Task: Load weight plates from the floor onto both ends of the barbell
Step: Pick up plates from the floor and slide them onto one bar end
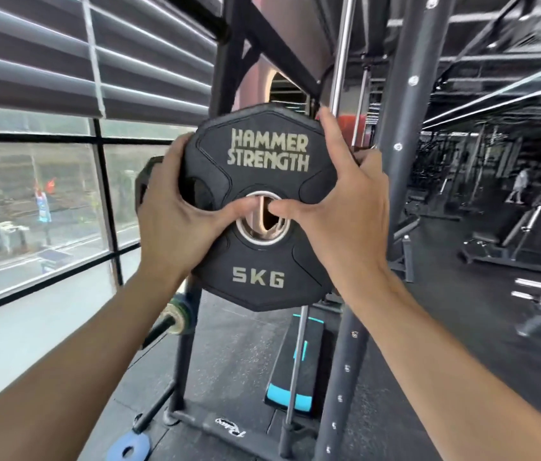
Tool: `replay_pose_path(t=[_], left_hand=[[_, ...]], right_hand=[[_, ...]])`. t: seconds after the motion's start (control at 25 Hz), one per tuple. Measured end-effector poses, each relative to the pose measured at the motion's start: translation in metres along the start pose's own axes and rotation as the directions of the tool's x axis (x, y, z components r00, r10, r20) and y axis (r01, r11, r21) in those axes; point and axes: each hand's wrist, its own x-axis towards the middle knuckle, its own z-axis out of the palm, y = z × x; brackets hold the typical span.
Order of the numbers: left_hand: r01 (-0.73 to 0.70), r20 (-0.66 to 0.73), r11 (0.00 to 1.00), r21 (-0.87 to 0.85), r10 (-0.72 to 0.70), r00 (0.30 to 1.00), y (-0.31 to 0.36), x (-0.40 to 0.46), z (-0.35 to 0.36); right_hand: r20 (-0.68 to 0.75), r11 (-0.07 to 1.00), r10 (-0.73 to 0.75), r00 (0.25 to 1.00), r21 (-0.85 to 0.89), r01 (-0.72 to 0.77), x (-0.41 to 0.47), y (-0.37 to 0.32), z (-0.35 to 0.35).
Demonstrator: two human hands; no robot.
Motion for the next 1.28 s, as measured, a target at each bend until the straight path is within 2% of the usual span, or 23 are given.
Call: replay_pose_path(t=[0.2,0.48,0.6,0.84,1.04,1.28], left_hand=[[0.022,0.133,0.999,0.038,-0.027,0.991,-0.003,0.0,0.056],[0.065,0.326,0.984,-0.165,-0.008,0.945,-0.038,0.019,0.124],[0.035,0.368,0.985,-0.166,0.029,0.93,-0.049,0.033,0.142],[0.078,0.518,0.97,-0.232,0.056,0.854,-0.079,0.058,0.178],[0.075,0.537,0.984,-0.165,0.026,0.843,-0.097,0.087,0.224],[0.06,0.489,0.997,-0.041,-0.033,0.871,-0.112,0.105,0.271]], right_hand=[[0.011,0.993,0.104,0.995,-0.053,-0.103,0.009,0.051,-0.006],[-0.071,0.971,0.162,0.984,-0.167,-0.172,0.024,0.102,0.0],[-0.087,0.971,0.171,0.981,-0.153,-0.183,0.032,0.119,0.006],[-0.032,0.962,0.187,0.982,-0.195,-0.19,0.063,0.153,0.032],[0.023,0.913,0.244,0.97,-0.342,-0.222,0.1,0.179,0.057],[0.004,0.919,0.255,0.967,-0.313,-0.241,0.134,0.22,0.082]])
